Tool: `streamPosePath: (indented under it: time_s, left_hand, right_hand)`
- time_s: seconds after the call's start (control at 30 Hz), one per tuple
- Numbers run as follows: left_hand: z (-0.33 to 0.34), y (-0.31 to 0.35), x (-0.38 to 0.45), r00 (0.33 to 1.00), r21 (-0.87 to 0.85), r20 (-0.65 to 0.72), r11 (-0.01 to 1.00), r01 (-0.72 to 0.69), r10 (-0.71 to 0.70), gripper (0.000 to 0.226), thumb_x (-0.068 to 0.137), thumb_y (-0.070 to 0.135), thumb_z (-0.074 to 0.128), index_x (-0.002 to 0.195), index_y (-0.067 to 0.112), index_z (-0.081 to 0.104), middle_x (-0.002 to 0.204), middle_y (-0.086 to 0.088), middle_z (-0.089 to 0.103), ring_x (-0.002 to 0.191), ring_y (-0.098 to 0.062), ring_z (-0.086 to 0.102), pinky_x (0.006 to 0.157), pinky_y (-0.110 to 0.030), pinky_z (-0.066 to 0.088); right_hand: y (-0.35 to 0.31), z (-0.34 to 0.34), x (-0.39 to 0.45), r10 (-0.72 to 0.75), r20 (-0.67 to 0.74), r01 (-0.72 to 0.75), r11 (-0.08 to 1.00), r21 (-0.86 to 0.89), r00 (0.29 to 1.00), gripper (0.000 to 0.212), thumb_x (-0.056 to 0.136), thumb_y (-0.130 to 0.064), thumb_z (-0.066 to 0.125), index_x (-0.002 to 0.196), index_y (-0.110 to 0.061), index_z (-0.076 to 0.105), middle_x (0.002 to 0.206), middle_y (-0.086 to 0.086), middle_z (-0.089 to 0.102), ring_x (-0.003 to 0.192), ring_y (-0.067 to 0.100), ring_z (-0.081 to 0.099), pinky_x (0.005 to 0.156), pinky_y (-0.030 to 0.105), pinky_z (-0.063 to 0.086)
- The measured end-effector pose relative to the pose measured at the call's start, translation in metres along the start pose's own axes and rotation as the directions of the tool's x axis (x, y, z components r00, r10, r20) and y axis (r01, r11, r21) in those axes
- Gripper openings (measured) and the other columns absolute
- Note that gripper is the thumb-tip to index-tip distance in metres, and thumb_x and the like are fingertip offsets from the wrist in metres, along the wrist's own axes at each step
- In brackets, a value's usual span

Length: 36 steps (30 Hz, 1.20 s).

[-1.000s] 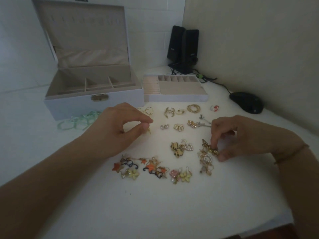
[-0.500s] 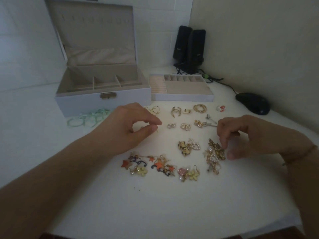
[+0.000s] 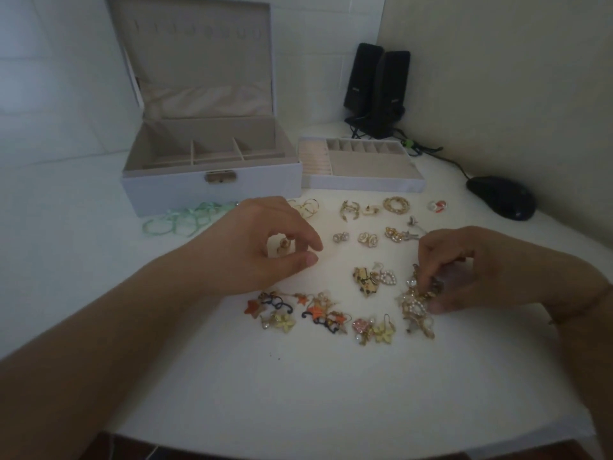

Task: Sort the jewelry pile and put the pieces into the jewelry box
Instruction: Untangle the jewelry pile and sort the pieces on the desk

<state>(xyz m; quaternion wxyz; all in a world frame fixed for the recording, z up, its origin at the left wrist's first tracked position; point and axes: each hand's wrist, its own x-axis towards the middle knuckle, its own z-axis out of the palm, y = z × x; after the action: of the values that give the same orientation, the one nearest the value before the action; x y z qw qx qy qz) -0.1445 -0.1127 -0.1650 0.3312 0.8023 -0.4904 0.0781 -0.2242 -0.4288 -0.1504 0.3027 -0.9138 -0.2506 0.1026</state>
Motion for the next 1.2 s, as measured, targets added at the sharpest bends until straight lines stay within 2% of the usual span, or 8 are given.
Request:
streamPosePath:
  time_s: [0.17, 0.33, 0.4, 0.53, 0.77, 0.9, 1.0, 1.2]
  left_hand:
    - [-0.009, 0.0, -0.002, 0.99, -0.111, 0.137, 0.994, 0.002, 0.013, 0.016, 0.082, 0.041, 0.073, 0.089, 0.027, 0.074, 0.083, 0.01, 0.068, 0.089, -0.019, 0.062, 0.079, -0.043, 0.049]
    - [0.005, 0.007, -0.002, 0.967, -0.033, 0.229, 0.994, -0.104, 0.109, 0.026, 0.081, 0.042, 0.074, 0.102, 0.026, 0.073, 0.096, 0.011, 0.068, 0.096, -0.014, 0.062, 0.087, -0.038, 0.048]
    - [0.009, 0.007, -0.002, 0.962, 0.014, 0.244, 0.991, -0.132, 0.125, 0.028, 0.082, 0.044, 0.073, 0.103, 0.027, 0.073, 0.097, 0.013, 0.068, 0.097, -0.011, 0.06, 0.087, -0.039, 0.048]
    - [0.008, 0.005, -0.003, 0.968, 0.054, 0.224, 0.99, -0.127, 0.112, 0.025, 0.083, 0.043, 0.072, 0.105, 0.03, 0.072, 0.098, 0.014, 0.068, 0.098, -0.01, 0.06, 0.087, -0.041, 0.049]
    - [0.008, 0.006, -0.002, 0.973, 0.043, 0.201, 0.992, -0.121, 0.11, 0.025, 0.083, 0.04, 0.073, 0.105, 0.028, 0.072, 0.098, 0.012, 0.068, 0.099, -0.011, 0.061, 0.087, -0.04, 0.049]
    - [0.01, 0.008, -0.002, 0.971, 0.043, 0.206, 0.991, -0.129, 0.117, 0.025, 0.083, 0.038, 0.074, 0.105, 0.026, 0.073, 0.098, 0.012, 0.068, 0.098, -0.011, 0.061, 0.087, -0.039, 0.049]
    - [0.01, 0.007, -0.001, 0.976, 0.06, 0.192, 0.991, -0.117, 0.103, 0.024, 0.084, 0.039, 0.072, 0.104, 0.027, 0.073, 0.097, 0.012, 0.069, 0.098, -0.011, 0.062, 0.086, -0.039, 0.049]
    - [0.01, 0.006, -0.001, 0.978, 0.06, 0.183, 0.992, -0.108, 0.095, 0.025, 0.085, 0.042, 0.068, 0.103, 0.026, 0.074, 0.096, 0.011, 0.069, 0.096, -0.011, 0.062, 0.085, -0.038, 0.049]
  right_hand:
    - [0.0, 0.0, 0.001, -0.035, -0.033, 0.037, 0.997, 0.064, 0.999, 0.005, 0.079, -0.027, 0.075, 0.083, -0.03, 0.075, 0.077, -0.004, 0.063, 0.068, 0.013, 0.058, 0.067, 0.023, 0.047]
    - [-0.002, 0.001, 0.005, -0.059, -0.193, 0.086, 0.987, 0.138, 0.979, 0.014, 0.088, -0.032, 0.058, 0.082, -0.023, 0.066, 0.075, -0.004, 0.066, 0.066, 0.018, 0.058, 0.063, 0.033, 0.049]
    - [-0.005, 0.005, 0.01, -0.053, -0.284, 0.121, 0.966, 0.229, 0.957, 0.01, 0.091, -0.023, 0.059, 0.085, -0.019, 0.066, 0.072, 0.0, 0.069, 0.062, 0.017, 0.06, 0.062, 0.029, 0.051]
    - [-0.005, 0.009, 0.015, -0.053, -0.382, 0.149, 0.962, 0.227, 0.923, 0.012, 0.086, -0.017, 0.062, 0.086, -0.028, 0.066, 0.068, 0.0, 0.068, 0.059, 0.022, 0.061, 0.059, 0.026, 0.05]
    - [-0.005, 0.008, 0.012, -0.098, -0.261, 0.152, 0.969, 0.193, 0.96, 0.015, 0.092, -0.028, 0.054, 0.09, -0.029, 0.069, 0.077, -0.005, 0.069, 0.067, 0.014, 0.061, 0.065, 0.031, 0.051]
    - [-0.012, 0.014, 0.015, -0.195, -0.2, 0.233, 0.955, 0.183, 0.96, 0.024, 0.089, -0.007, 0.054, 0.089, -0.023, 0.072, 0.083, 0.002, 0.068, 0.079, 0.02, 0.064, 0.074, 0.03, 0.049]
    - [-0.018, 0.019, 0.019, -0.257, -0.176, 0.275, 0.957, 0.088, 0.95, 0.014, 0.085, -0.017, 0.063, 0.092, -0.024, 0.072, 0.087, -0.001, 0.069, 0.081, 0.022, 0.061, 0.069, 0.039, 0.047]
    - [-0.027, 0.028, 0.022, -0.32, -0.033, 0.316, 0.945, -0.086, 0.947, 0.027, 0.071, -0.007, 0.077, 0.096, -0.018, 0.072, 0.094, -0.006, 0.067, 0.092, 0.018, 0.06, 0.083, 0.041, 0.047]
